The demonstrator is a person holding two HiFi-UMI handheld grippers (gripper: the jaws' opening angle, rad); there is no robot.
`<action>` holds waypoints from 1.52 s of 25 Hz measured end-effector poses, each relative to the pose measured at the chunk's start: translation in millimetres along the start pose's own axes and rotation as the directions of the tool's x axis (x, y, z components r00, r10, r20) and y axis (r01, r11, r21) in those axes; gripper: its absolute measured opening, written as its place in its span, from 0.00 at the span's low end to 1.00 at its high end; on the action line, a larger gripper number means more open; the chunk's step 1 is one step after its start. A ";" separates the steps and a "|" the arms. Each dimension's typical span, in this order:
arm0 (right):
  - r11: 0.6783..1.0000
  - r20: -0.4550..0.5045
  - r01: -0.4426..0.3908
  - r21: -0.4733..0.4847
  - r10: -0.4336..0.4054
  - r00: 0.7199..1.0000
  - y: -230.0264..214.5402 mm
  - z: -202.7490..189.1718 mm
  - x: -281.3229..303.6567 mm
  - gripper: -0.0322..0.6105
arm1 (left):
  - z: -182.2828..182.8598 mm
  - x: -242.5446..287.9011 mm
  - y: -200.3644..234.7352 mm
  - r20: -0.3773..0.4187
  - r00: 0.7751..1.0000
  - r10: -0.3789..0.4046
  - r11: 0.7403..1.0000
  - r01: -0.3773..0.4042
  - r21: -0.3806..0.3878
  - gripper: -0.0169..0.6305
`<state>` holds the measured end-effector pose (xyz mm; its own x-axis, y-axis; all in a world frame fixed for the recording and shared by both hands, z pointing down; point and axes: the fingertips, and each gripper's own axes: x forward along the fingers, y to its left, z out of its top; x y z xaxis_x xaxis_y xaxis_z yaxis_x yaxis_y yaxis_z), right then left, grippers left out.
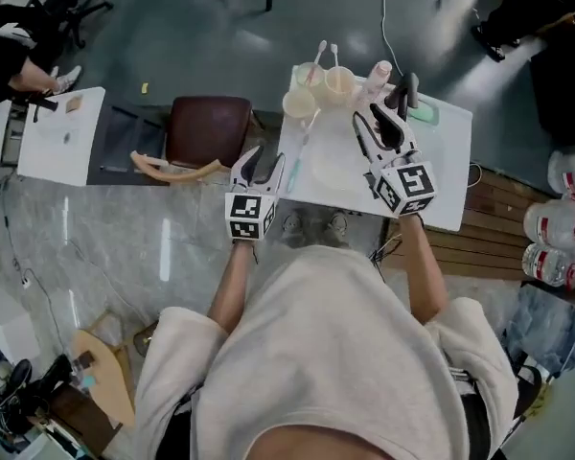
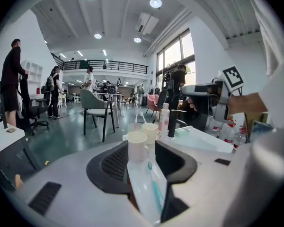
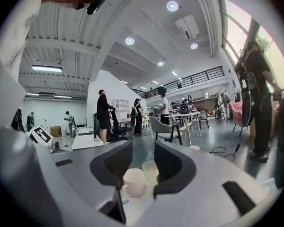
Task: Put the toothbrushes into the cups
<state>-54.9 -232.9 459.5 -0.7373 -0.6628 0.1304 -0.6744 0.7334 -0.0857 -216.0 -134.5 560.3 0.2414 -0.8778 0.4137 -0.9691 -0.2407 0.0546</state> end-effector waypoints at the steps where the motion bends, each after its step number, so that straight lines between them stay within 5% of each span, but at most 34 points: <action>1: 1.000 -0.005 0.009 -0.007 -0.009 1.000 -0.3 -1.4 -6.8 0.26 | 0.3 2.2 -2.4 -0.001 1.000 -0.007 1.000 0.007 0.002 0.30; 9: 0.995 -0.046 0.091 -0.036 -0.093 0.995 -3.3 -16.3 -63.0 0.07 | 1.2 16.2 -20.2 -0.014 0.998 -0.061 0.998 0.061 0.025 0.30; 20: 0.979 -0.093 0.202 -0.014 -0.202 0.975 -5.3 -39.8 -120.0 0.05 | -26.1 47.7 -36.1 -0.117 0.986 -0.117 0.992 0.121 0.035 0.30; 31: 0.948 -0.143 0.319 -0.009 -0.317 0.938 -27.6 -63.6 -155.8 0.05 | -73.3 103.1 -36.7 -0.319 0.942 -0.100 0.986 0.136 0.092 0.30; 38: 0.935 -0.166 0.356 -0.001 -0.351 0.922 -35.9 -71.9 -170.0 0.05 | -103.8 127.3 -36.2 -0.443 0.893 -0.083 0.991 0.122 0.061 0.30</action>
<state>97.5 -135.7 511.5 -0.4364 -0.8433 0.3139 -0.8925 0.4498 -0.0323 -155.5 -194.5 705.4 0.2727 -0.5805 0.7673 -0.9274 -0.3708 0.0490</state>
